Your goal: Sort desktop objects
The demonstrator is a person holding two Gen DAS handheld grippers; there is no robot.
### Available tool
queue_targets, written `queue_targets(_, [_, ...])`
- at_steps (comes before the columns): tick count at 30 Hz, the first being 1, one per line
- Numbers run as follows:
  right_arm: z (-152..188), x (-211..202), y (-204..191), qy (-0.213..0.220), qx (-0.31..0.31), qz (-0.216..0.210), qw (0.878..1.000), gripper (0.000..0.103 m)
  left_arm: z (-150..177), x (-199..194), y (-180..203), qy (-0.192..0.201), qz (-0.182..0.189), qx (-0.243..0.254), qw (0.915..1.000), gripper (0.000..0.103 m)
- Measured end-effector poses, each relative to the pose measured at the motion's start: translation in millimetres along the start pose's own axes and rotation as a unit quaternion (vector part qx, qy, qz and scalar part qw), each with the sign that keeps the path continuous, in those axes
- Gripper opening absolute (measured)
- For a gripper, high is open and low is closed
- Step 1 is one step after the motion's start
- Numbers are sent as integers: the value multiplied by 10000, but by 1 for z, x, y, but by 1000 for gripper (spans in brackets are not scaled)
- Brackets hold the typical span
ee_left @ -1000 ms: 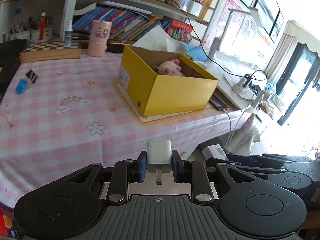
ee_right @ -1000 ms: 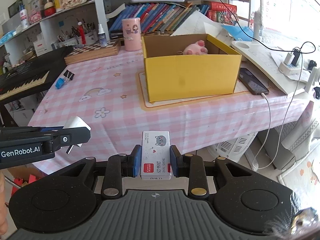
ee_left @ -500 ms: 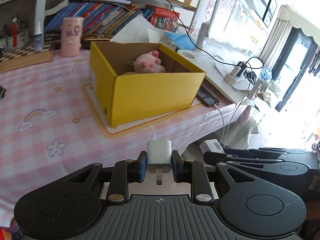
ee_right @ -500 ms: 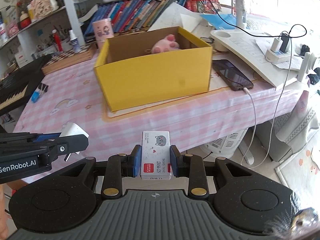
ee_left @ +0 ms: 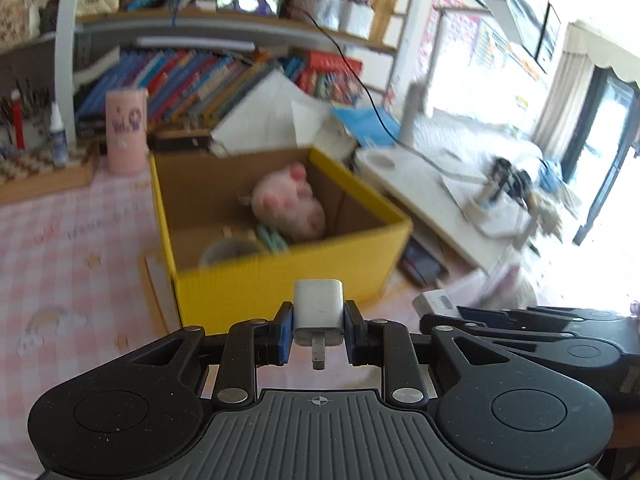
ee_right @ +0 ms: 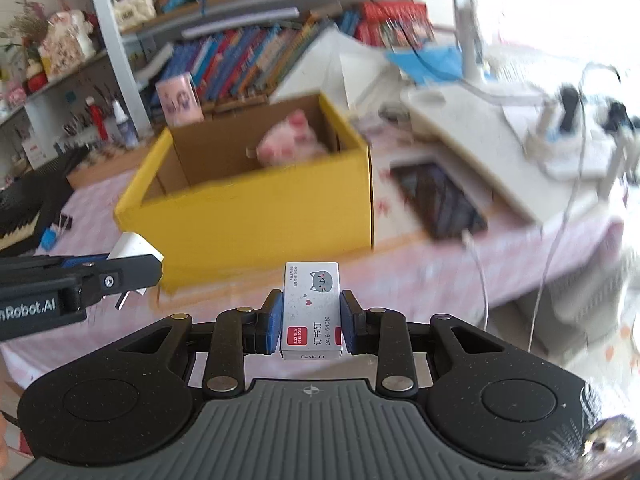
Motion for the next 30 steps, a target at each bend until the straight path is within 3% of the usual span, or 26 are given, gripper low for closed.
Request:
queue_targets(7, [-65,21,9,605,-372,-403,9967,28,-46,26,-6,431,-606,141,9971,24])
queue_targets(12, [-99,47,5,776,-661,-573,9931,28,-62,63,-17,318,-995,257,9942,24])
queue_targets(17, [-120,86,-2,576,-944,-732,9912,28,-53,99,-21,-124,-1265,428,9910,24])
queue_targets(21, [-124,118,-11,225,-1241,-853,9883,28,-39,114,-33,-514,-1421,123,9884,24])
queue_targets(30, [-114,167,-23,-609,-1691,-1038,9782,28,-40,114,-34,-578,-1512,137,9867,24])
Point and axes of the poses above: each gripper's, at about its wrist camera, not at the fingertips, and x roughly the way its jaws point, y to its right, z to its underside, the point moved 3 cm from there along x, roughly the way its jaws point, and after that the axes turned 3 degrees about -x, right-handed, at the moved point
